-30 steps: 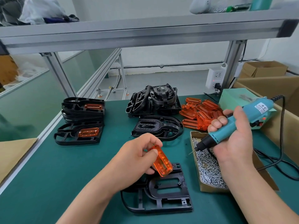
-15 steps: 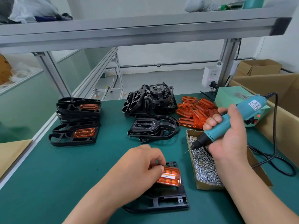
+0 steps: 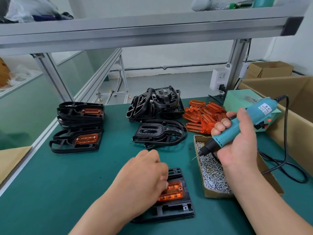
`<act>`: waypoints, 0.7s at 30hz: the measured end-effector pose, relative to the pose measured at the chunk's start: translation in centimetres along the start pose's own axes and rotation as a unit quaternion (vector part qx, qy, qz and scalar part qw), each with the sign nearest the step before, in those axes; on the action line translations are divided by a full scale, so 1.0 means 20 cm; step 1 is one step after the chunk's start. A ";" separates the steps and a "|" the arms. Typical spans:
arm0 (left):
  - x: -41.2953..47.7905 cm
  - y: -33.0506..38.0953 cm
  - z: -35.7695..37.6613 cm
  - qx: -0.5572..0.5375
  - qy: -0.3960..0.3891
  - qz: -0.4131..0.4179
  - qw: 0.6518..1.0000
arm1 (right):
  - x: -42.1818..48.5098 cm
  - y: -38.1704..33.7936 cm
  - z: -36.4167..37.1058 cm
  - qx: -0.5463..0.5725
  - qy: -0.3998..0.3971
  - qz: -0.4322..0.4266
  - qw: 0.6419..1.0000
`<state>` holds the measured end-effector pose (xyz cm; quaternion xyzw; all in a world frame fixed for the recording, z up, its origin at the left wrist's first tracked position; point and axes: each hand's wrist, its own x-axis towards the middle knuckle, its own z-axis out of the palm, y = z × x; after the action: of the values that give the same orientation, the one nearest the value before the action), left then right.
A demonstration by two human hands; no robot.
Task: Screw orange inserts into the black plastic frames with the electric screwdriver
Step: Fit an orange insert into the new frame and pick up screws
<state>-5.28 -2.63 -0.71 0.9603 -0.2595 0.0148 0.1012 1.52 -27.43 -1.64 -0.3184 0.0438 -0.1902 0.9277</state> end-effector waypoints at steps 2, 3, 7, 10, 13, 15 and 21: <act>0.00 -0.03 0.00 -0.049 -0.022 0.010 0.999 | 0.00 0.00 0.00 0.002 0.002 0.001 1.000; 0.00 -0.05 0.00 -0.081 -0.038 0.013 0.996 | 0.00 0.00 0.00 0.003 0.003 0.002 1.000; 0.00 -0.09 -0.01 -0.138 -0.117 0.020 0.983 | 0.00 -0.01 -0.01 0.002 0.003 0.000 1.000; 0.01 -0.09 0.02 -0.104 -0.127 0.029 0.986 | 0.00 0.00 -0.01 0.002 -0.001 0.001 1.000; 0.03 -0.08 0.04 -0.095 -0.117 0.027 0.988 | 0.00 0.00 -0.01 0.003 -0.009 0.003 1.000; 0.03 -0.08 0.05 -0.100 -0.117 0.027 0.988 | 0.00 0.00 -0.01 -0.001 -0.006 0.003 1.000; 0.03 -0.09 0.04 -0.118 -0.128 0.030 0.984 | 0.01 -0.01 -0.01 0.008 0.004 -0.001 1.000</act>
<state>-3.92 -1.57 -1.69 0.9274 -0.2989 -0.1360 0.1789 1.53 -27.73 -1.72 -0.3104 0.0460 -0.1925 0.9297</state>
